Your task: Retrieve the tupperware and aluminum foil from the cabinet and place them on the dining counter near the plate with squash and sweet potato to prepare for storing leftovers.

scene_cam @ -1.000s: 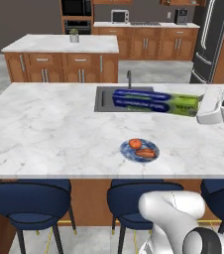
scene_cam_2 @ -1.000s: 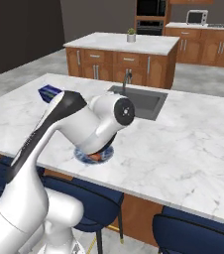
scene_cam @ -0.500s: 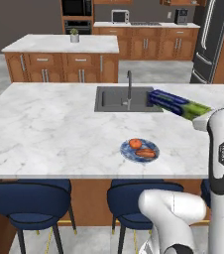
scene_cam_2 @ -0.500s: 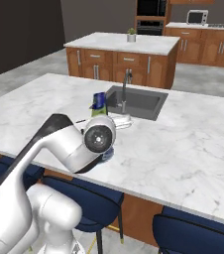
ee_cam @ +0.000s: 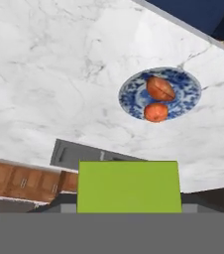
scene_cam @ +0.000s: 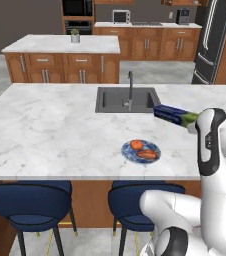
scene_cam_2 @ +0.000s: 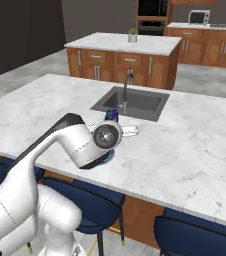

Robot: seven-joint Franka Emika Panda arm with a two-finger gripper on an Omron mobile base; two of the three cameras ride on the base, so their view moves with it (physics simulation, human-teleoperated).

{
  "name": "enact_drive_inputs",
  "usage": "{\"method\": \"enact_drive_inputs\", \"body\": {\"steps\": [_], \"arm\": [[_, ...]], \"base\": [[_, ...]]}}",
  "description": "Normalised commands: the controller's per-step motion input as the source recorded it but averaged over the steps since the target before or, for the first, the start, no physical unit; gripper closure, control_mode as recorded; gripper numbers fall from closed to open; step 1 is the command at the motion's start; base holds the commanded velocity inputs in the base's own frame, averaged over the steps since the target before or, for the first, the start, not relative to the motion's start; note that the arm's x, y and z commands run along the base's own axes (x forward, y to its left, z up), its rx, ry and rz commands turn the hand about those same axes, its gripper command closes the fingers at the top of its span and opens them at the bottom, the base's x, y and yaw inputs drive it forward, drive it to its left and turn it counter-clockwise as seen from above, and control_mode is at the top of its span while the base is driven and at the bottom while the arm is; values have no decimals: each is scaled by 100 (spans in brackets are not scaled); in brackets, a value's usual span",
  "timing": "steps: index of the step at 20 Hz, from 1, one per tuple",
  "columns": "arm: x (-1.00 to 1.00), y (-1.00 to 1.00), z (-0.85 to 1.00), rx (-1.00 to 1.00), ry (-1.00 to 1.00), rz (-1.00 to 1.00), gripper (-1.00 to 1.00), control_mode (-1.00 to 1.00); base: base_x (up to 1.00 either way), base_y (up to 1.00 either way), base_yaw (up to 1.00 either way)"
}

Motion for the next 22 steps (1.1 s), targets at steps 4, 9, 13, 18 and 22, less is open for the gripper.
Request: {"method": "enact_drive_inputs", "body": {"steps": [4,9,13,18,22], "arm": [[28,-15,-60,5,6,0,100,-100],[30,-14,-59,5,1,0,100,-100],[42,-17,-58,6,2,0,100,-100],[44,-9,-64,4,5,0,100,-100],[28,-5,-70,3,5,0,100,-100]], "base": [[0,0,0],[0,0,0],[0,0,0],[0,0,0],[0,0,0]]}}
